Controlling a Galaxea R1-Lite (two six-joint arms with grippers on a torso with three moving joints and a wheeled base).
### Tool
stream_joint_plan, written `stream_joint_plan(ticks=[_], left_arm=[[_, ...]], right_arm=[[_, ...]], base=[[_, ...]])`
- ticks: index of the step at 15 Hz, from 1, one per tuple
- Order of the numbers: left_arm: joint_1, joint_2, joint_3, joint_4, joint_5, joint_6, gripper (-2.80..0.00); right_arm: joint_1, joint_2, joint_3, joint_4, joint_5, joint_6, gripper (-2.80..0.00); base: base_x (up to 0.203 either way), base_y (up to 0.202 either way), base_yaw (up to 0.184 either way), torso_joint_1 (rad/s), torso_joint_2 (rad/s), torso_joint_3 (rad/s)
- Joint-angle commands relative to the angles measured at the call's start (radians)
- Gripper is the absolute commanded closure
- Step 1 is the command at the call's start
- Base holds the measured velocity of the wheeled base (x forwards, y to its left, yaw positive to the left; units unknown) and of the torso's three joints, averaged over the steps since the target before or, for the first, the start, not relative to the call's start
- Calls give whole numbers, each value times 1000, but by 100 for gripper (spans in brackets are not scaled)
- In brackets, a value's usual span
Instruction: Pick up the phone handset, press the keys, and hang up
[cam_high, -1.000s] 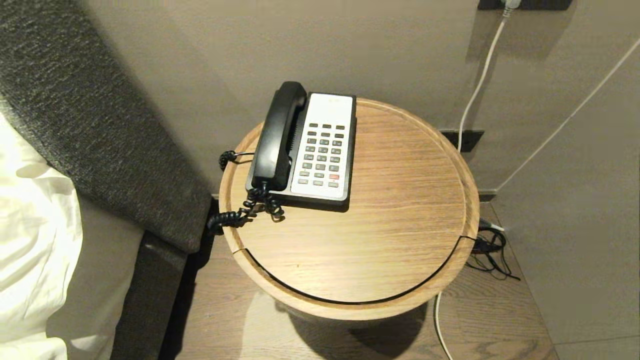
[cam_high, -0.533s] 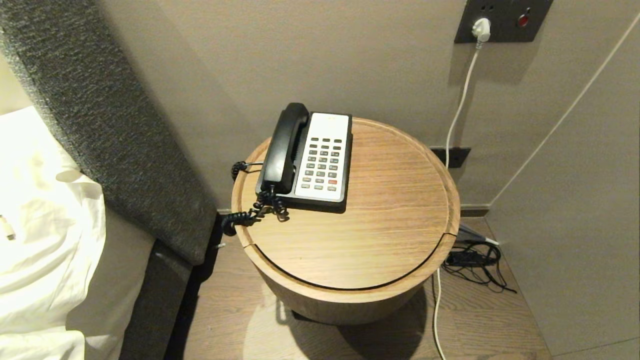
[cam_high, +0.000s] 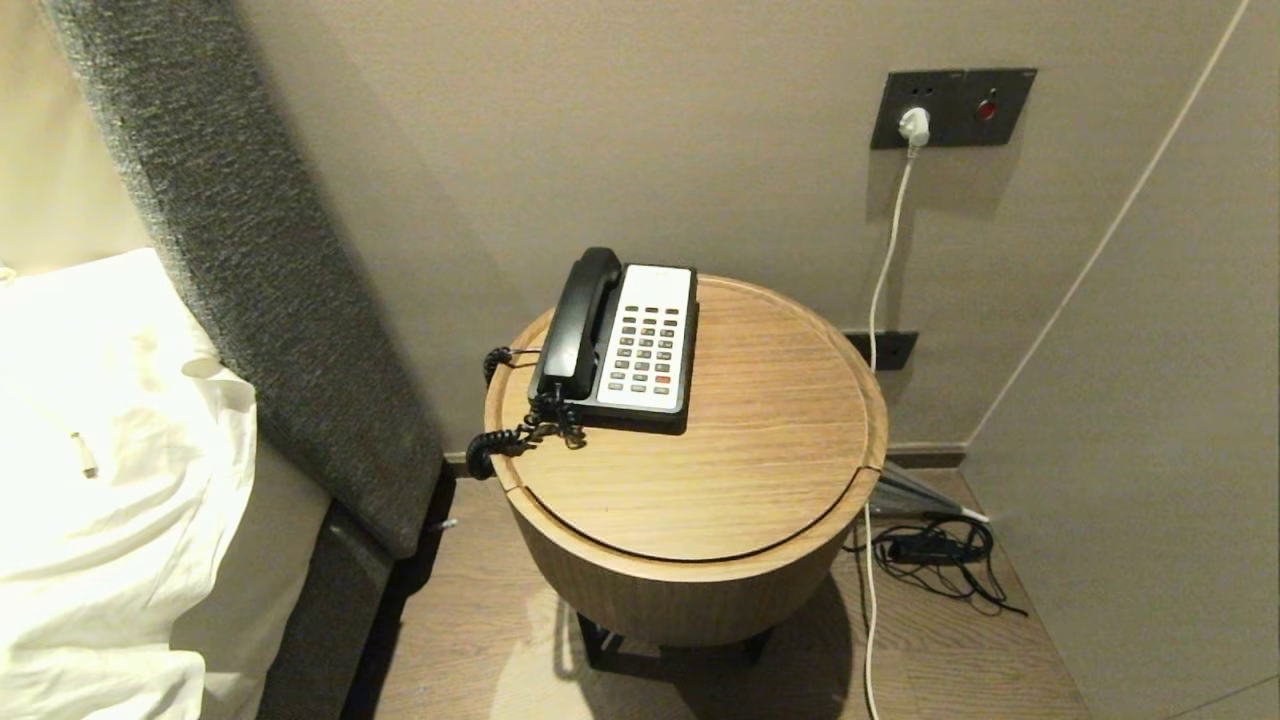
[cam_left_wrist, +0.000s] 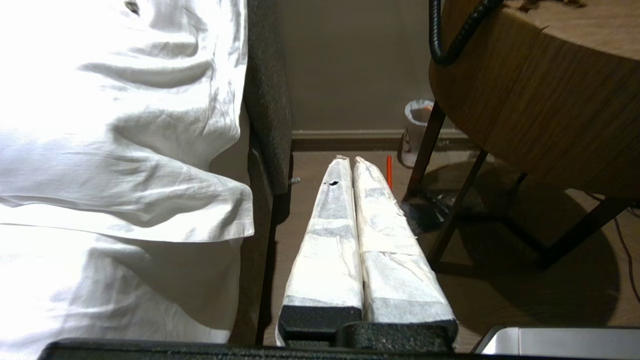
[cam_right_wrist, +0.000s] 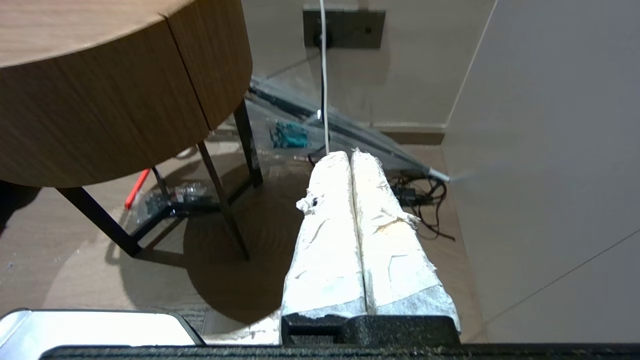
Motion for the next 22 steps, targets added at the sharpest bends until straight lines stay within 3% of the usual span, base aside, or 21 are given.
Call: stream_joint_plan(ticks=[1,8,22], left_arm=[[0,0,1,-1,-1,0,0],[0,0,2,-3,4,0,0],[0,0,1,-3,4,1,0]], right_arm=[[0,3,0,0,0,-1,0],[0,3,0,0,0,-1,0],[0,3,0,-2,0,-1,0]], base=[[0,0,0,2,-5,199],[0,0,0,2,3,195],[0,0,0,1,1,12]])
